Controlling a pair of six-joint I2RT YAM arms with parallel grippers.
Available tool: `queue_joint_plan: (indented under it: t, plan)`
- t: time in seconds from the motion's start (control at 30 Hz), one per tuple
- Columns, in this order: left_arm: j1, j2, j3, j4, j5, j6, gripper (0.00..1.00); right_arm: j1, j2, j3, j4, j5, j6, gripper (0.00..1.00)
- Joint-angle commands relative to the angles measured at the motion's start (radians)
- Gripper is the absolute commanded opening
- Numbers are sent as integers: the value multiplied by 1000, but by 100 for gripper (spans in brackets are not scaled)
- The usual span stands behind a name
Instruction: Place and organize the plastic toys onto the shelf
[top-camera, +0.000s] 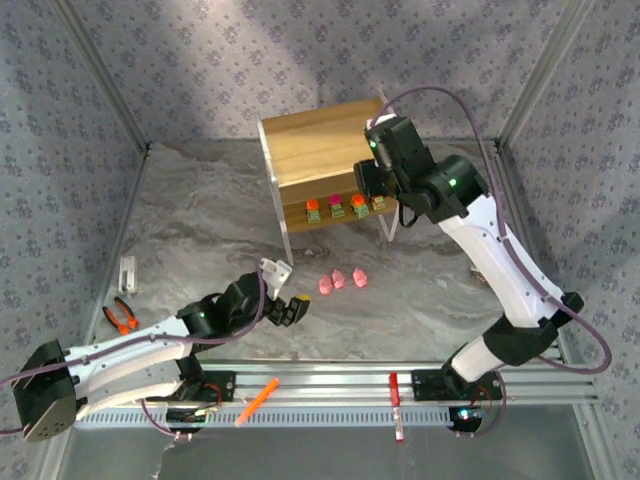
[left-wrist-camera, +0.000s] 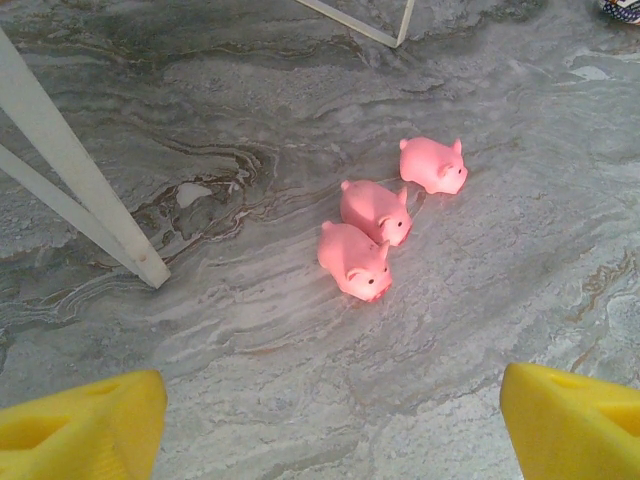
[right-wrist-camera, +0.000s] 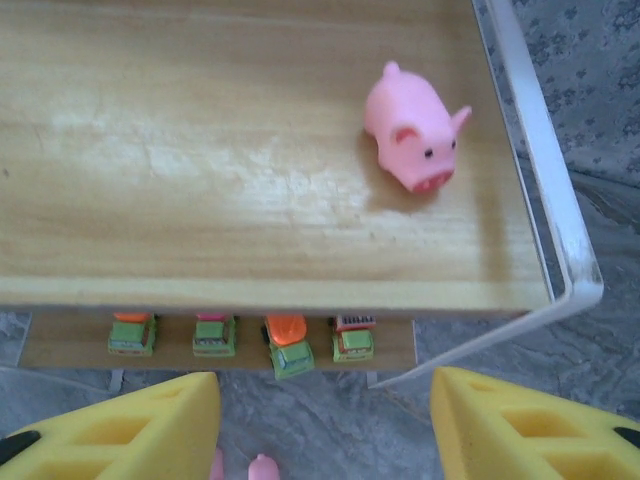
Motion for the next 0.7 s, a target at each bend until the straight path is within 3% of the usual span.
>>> queue_joint_plan:
  t: [0.0, 0.67]
  plan:
    - [-7, 16, 11, 9, 12, 14, 87, 16, -58, -78, 38, 21, 35, 59]
    - [-28, 171, 70, 2, 20, 25, 87, 39, -278, -570, 258, -44, 135, 57]
